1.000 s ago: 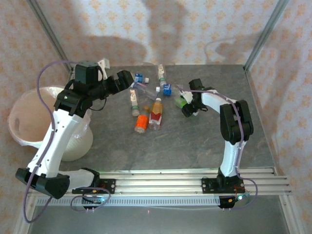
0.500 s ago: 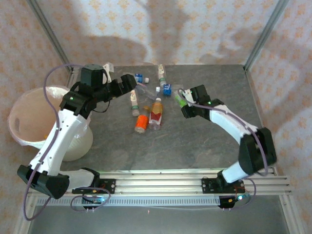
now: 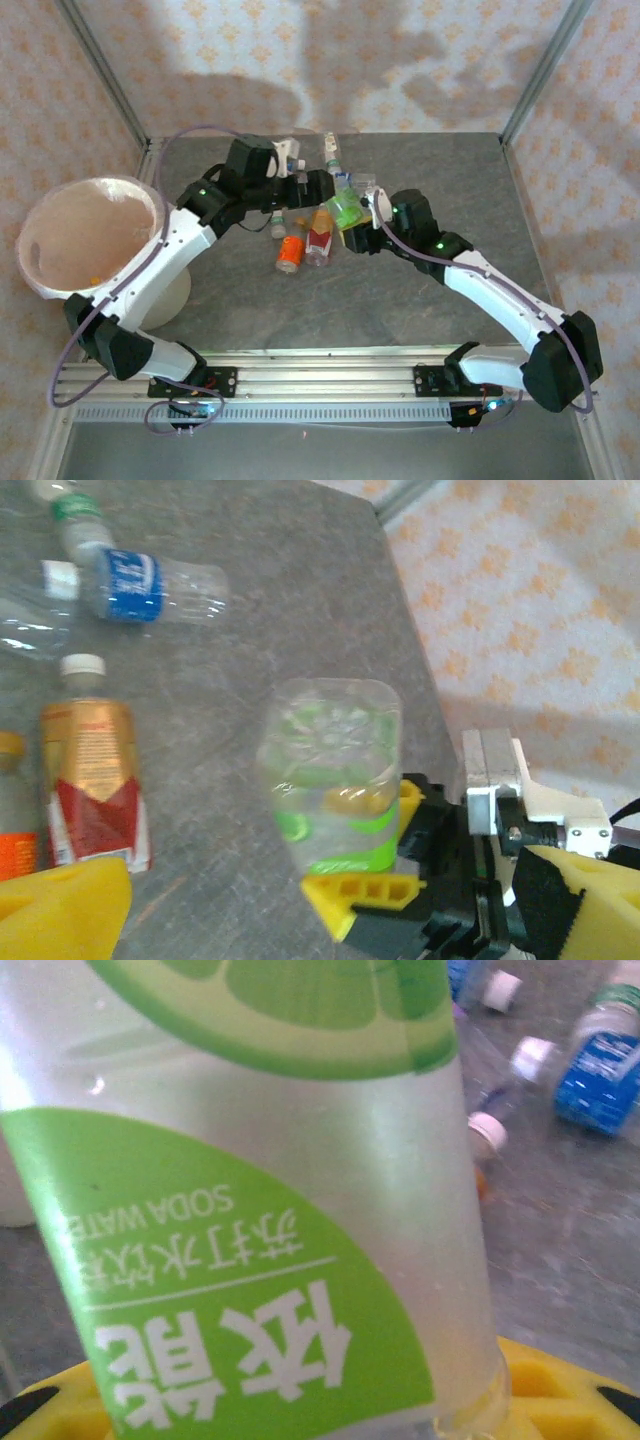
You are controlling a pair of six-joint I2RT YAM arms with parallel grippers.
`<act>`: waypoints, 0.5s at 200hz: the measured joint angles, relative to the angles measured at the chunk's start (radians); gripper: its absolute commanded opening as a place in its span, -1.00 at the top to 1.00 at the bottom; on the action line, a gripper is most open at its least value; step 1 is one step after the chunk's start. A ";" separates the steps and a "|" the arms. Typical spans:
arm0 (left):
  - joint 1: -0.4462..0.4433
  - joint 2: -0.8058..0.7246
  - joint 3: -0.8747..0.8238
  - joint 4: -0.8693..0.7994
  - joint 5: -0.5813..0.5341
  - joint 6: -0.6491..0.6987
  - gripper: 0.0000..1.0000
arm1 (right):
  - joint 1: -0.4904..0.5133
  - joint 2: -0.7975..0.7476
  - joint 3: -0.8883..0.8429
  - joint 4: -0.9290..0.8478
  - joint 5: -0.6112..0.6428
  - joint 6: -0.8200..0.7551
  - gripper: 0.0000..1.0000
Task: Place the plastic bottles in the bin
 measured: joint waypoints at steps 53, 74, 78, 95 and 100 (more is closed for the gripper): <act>-0.051 0.063 0.052 -0.011 -0.121 0.008 -0.99 | 0.029 0.021 0.000 0.171 -0.047 0.124 0.62; -0.055 0.064 0.046 -0.003 -0.127 0.007 -0.92 | 0.044 0.029 0.000 0.211 -0.060 0.152 0.61; -0.055 0.065 0.046 -0.002 -0.127 0.006 -0.90 | 0.046 0.031 0.000 0.218 -0.063 0.156 0.61; -0.058 0.067 0.046 0.004 -0.133 0.007 -0.65 | 0.053 0.036 0.000 0.248 -0.086 0.176 0.57; -0.059 0.068 0.046 0.006 -0.136 0.003 -0.53 | 0.054 0.036 0.000 0.260 -0.095 0.181 0.56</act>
